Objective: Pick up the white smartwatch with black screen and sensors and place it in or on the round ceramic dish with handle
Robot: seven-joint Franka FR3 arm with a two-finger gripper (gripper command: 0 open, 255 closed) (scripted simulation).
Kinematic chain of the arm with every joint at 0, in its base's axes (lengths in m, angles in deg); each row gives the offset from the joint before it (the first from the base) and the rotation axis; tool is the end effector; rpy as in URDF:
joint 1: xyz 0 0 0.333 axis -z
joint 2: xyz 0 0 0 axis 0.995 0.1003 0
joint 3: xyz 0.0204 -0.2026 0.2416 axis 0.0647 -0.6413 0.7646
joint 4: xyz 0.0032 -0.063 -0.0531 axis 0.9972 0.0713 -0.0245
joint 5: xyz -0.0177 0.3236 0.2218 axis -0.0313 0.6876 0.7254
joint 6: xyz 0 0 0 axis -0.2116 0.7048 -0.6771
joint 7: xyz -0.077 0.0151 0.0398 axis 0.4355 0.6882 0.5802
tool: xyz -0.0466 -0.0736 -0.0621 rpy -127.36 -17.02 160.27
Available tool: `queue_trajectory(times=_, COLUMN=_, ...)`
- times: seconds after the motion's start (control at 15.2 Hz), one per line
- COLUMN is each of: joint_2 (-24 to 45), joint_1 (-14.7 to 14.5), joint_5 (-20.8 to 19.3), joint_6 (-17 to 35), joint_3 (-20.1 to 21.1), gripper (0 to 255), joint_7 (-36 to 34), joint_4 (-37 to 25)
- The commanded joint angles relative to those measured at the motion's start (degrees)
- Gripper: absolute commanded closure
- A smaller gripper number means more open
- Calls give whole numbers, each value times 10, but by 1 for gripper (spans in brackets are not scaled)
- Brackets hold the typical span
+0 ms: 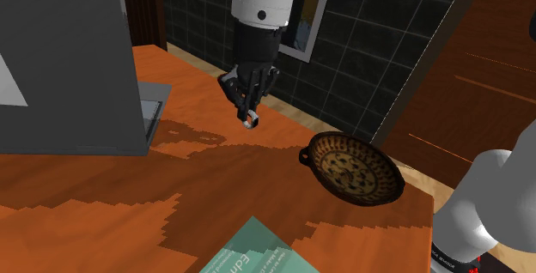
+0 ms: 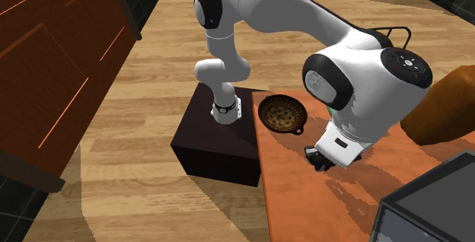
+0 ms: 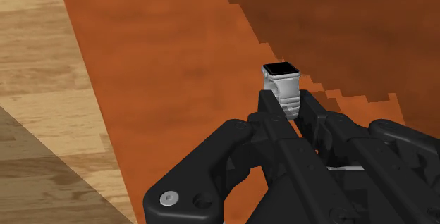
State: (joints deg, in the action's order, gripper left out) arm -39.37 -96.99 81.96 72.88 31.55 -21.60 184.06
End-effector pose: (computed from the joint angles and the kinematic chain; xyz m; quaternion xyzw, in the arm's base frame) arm 0.4211 0.3793 0.5478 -0.9977 -0.0678 0.0031 0.0045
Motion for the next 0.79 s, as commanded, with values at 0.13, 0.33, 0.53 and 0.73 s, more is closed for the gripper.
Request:
queue_trajectory(times=0.13, joint_2=2, joint_1=0, joint_5=-1, joint_6=-32, joint_3=0, gripper=255, joint_7=-1, joint_4=-33)
queue_trajectory(times=0.33, joint_2=5, joint_1=-1, joint_5=-2, joint_6=-55, joint_3=1, gripper=255, joint_7=-2, joint_4=-60)
queue_trajectory(times=0.53, joint_2=10, joint_1=-2, joint_5=-5, joint_6=-80, joint_3=2, gripper=255, joint_7=-4, joint_4=-88)
queue_trajectory(times=0.73, joint_2=16, joint_1=-3, joint_5=-8, joint_6=-105, joint_3=3, gripper=255, joint_7=-6, joint_4=-118)
